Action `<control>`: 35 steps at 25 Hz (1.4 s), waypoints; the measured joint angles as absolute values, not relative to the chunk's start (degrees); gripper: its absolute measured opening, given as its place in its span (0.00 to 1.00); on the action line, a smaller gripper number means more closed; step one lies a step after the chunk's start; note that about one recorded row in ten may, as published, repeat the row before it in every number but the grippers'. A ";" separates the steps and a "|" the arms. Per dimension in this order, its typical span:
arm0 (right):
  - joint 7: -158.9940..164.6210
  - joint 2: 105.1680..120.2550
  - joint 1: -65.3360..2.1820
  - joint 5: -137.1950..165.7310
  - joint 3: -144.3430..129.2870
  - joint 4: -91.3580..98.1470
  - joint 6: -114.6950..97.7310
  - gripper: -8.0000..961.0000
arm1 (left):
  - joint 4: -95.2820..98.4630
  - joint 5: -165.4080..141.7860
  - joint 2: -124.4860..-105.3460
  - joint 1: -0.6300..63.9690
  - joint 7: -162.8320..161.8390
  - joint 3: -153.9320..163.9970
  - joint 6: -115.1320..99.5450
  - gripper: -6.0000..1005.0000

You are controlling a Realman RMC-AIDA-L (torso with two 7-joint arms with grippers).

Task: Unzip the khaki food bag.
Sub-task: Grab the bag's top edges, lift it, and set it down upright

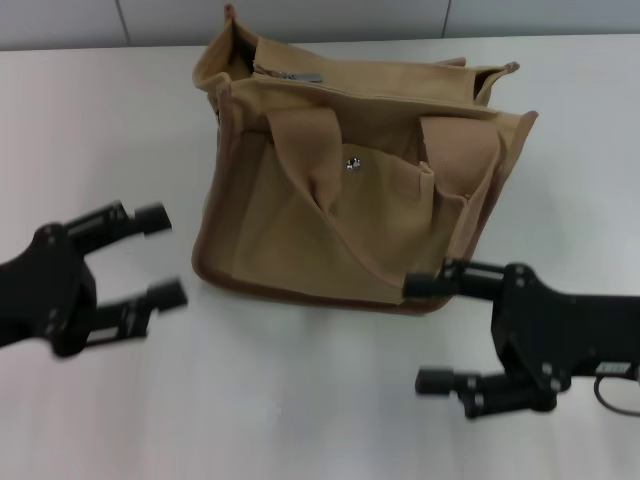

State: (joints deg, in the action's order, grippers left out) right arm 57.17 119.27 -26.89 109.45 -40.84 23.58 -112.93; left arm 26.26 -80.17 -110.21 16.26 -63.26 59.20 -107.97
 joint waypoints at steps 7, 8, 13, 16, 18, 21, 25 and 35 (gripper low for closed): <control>57.18 119.18 -25.57 109.41 -36.62 22.68 -110.18 0.88 | 25.95 -80.00 -115.95 17.07 -62.44 54.58 -96.61 0.84; 57.20 119.18 -25.48 109.41 -36.61 22.65 -110.13 0.88 | 25.96 -79.96 -116.38 17.28 -62.43 54.38 -95.50 0.84; 57.46 119.18 -24.96 109.41 -36.57 22.57 -110.49 0.88 | 25.60 -79.86 -118.56 19.14 -60.94 54.16 -89.35 0.84; 57.53 119.17 -24.95 109.41 -36.56 22.47 -110.63 0.88 | 24.83 -79.70 -118.93 20.17 -59.92 54.23 -87.55 0.84; 57.56 119.18 -24.96 109.41 -36.56 22.41 -110.64 0.88 | 24.10 -79.69 -118.94 20.62 -59.35 54.27 -87.16 0.80; 57.58 119.18 -25.03 109.41 -36.56 22.39 -110.65 0.88 | 23.20 -79.69 -118.91 20.93 -58.65 54.23 -87.07 0.70; 57.59 119.18 -25.21 109.41 -36.56 22.31 -110.65 0.88 | 23.12 -79.67 -119.03 20.79 -57.38 54.25 -86.95 0.54; 57.63 119.18 -25.32 109.42 -36.56 22.32 -110.70 0.88 | 22.23 -79.35 -119.03 21.08 -56.46 53.90 -85.97 0.19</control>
